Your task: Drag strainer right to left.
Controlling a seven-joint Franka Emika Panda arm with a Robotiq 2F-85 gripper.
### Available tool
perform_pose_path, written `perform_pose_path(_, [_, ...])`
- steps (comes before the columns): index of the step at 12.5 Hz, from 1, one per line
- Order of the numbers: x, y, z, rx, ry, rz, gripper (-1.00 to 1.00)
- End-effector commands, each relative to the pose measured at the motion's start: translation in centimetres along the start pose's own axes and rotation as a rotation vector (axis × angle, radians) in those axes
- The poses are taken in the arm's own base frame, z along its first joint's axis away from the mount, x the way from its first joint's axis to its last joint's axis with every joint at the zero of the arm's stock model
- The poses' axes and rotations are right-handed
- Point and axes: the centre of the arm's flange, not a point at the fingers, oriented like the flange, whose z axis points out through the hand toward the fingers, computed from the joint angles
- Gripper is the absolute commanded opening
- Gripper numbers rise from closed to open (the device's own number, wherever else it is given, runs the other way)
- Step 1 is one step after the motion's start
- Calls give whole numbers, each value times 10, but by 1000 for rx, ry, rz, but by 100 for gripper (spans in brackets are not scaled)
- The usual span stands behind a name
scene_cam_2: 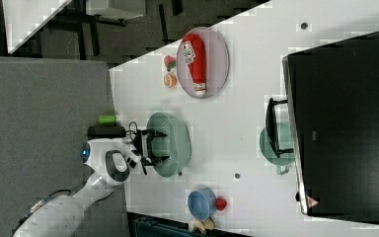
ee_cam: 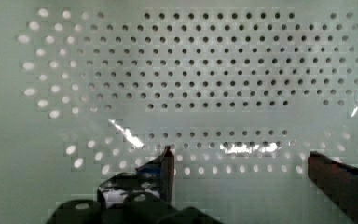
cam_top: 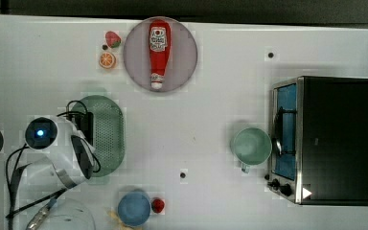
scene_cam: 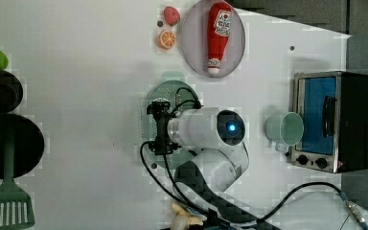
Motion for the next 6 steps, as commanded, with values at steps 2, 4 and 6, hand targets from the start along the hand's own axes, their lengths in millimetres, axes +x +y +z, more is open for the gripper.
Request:
perform_pose_path(2, [-38,3,1,4,-29,12,100])
perform_pose_path(4, [-50,2,1,5,-47,22,100])
perform_pose_path(6, [-61,2,1,8,-60,18,100])
